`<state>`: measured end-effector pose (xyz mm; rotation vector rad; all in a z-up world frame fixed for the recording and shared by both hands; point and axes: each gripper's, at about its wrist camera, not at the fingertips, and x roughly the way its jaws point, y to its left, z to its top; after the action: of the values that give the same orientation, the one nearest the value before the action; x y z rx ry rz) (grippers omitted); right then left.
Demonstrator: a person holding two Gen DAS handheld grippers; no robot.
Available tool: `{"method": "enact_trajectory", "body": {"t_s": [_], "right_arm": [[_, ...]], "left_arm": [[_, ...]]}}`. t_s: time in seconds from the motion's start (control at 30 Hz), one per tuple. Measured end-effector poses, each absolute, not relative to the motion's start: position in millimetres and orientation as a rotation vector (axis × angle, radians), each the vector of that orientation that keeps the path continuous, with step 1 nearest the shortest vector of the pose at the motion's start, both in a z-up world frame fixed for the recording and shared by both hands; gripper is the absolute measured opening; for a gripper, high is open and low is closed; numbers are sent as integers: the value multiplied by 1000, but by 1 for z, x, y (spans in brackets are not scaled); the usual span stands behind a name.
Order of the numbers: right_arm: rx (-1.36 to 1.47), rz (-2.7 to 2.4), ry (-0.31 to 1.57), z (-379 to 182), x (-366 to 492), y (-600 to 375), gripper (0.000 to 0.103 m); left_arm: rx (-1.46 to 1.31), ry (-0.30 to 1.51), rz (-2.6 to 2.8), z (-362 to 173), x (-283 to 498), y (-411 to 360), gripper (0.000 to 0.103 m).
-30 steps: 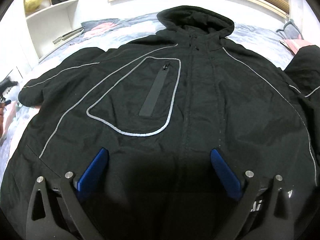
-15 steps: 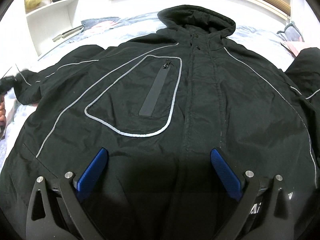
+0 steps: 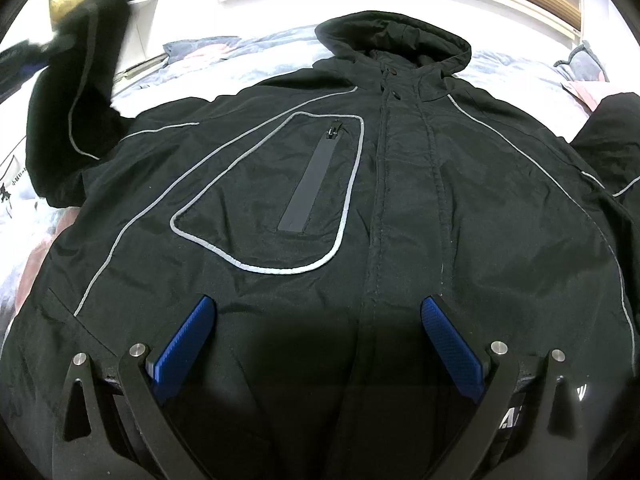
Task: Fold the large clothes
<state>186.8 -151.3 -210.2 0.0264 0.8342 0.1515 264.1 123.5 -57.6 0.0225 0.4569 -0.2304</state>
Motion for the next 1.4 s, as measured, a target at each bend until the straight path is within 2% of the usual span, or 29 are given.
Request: {"method": "enact_trajectory", "body": {"t_s": [0.13,0.37,0.43,0.6,0.63,0.73,0.9,1.07,1.17,1.23,1.3,1.4], "right_arm": [[39,159,827,-210,186,-153,103],[55,168,814,-211,186,-154,103],[59,170,811,-211,186,-155,103],[46,162,822,-212,186,-154,103],[40,157,828,-212,187,-154,103],[18,137,854,-210,187,-150,103],[-7,158,936,-189,194,-136,103],[23,253,877,-136,223,-105,103],[78,250,869,-126,262,-92,102],[117,256,890,-132,292,-84,93],[166,270,939,-145,314,-76,77],[242,265,979,-166,338,-71,74]], "left_arm": [[65,512,-295,-78,269,75,18],[95,731,-378,-143,306,28,19],[72,826,-399,-166,317,19,25],[-29,866,-508,-172,313,22,63],[-41,869,-515,-168,310,25,65],[-67,874,-539,-153,294,32,65],[-104,775,-567,-105,259,77,65],[-111,726,-449,-81,240,123,66],[-112,708,-382,-77,232,145,66],[-121,705,-355,-78,228,158,66],[-114,704,-320,-80,224,171,66],[-111,714,-275,-86,224,190,66]]}}
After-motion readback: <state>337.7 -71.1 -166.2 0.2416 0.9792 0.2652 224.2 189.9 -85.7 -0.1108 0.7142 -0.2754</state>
